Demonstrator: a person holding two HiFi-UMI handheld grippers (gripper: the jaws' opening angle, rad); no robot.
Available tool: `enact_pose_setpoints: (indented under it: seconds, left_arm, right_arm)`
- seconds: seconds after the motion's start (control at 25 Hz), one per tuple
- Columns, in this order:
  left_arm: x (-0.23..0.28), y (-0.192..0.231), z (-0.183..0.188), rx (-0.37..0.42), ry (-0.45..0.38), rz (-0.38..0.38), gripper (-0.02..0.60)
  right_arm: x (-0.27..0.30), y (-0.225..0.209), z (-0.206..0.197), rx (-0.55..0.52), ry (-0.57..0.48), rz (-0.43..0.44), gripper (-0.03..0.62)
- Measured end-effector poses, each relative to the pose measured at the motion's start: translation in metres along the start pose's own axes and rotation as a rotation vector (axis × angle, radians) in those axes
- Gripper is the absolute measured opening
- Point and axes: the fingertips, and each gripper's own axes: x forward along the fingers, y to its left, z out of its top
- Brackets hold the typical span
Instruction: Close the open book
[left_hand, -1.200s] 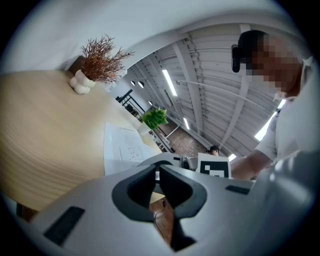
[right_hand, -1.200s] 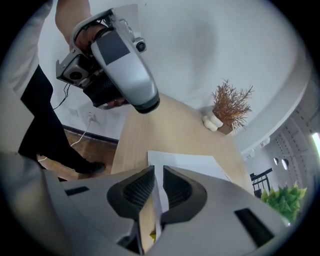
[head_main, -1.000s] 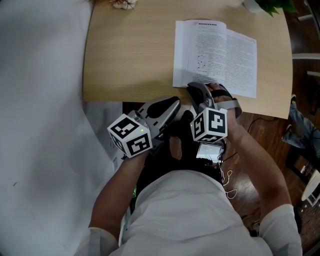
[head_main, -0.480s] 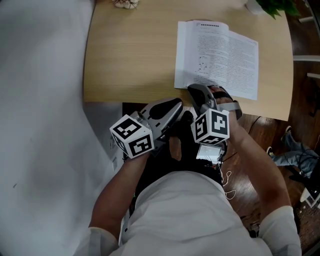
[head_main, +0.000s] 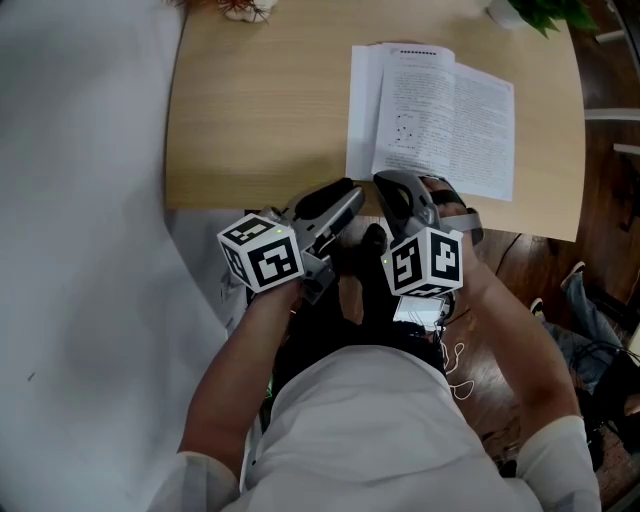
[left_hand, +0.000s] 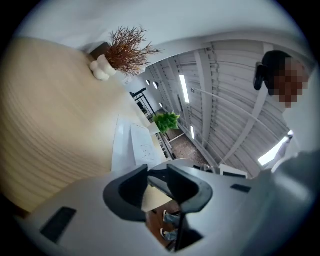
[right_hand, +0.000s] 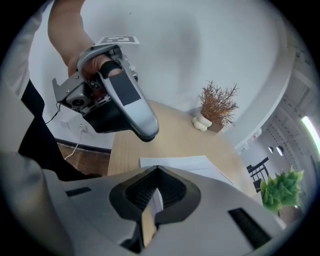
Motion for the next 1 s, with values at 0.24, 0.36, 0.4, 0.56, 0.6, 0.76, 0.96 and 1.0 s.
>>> enact_pose_setpoints:
  seconds: [0.24, 0.36, 0.4, 0.56, 0.6, 0.76, 0.96, 1.0]
  left_arm:
    - [0.02, 0.012, 0.01, -0.153, 0.022, -0.03, 0.114]
    - [0.031, 0.017, 0.013, -0.217, 0.053, -0.041, 0.114]
    - [0.035, 0.019, 0.011, -0.243, 0.072, -0.045, 0.112]
    - [0.043, 0.026, 0.002, -0.292, 0.158, -0.04, 0.114]
    - [0.045, 0.027, 0.001, -0.298, 0.168, -0.041, 0.113]
    - [0.053, 0.027, 0.002, -0.317, 0.182, -0.071, 0.112]
    - [0.059, 0.023, 0.002, -0.339, 0.199, -0.11, 0.112]
    - [0.06, 0.022, 0.003, -0.347, 0.197, -0.117, 0.112]
  right_arm:
    - [-0.006, -0.003, 0.002, 0.011, -0.02, -0.028, 0.002]
    - [-0.007, -0.004, 0.003, 0.009, -0.028, -0.041, 0.002]
    - [-0.008, -0.004, 0.003, 0.007, -0.031, -0.046, 0.002]
    - [-0.011, -0.007, 0.005, 0.004, -0.042, -0.06, 0.002]
    - [-0.012, -0.008, 0.004, 0.004, -0.044, -0.063, 0.002]
    - [-0.011, -0.009, 0.001, -0.012, -0.045, -0.068, 0.002]
    - [-0.012, -0.007, 0.006, -0.028, -0.052, -0.07, 0.002]
    - [-0.013, -0.007, 0.007, -0.03, -0.055, -0.072, 0.002]
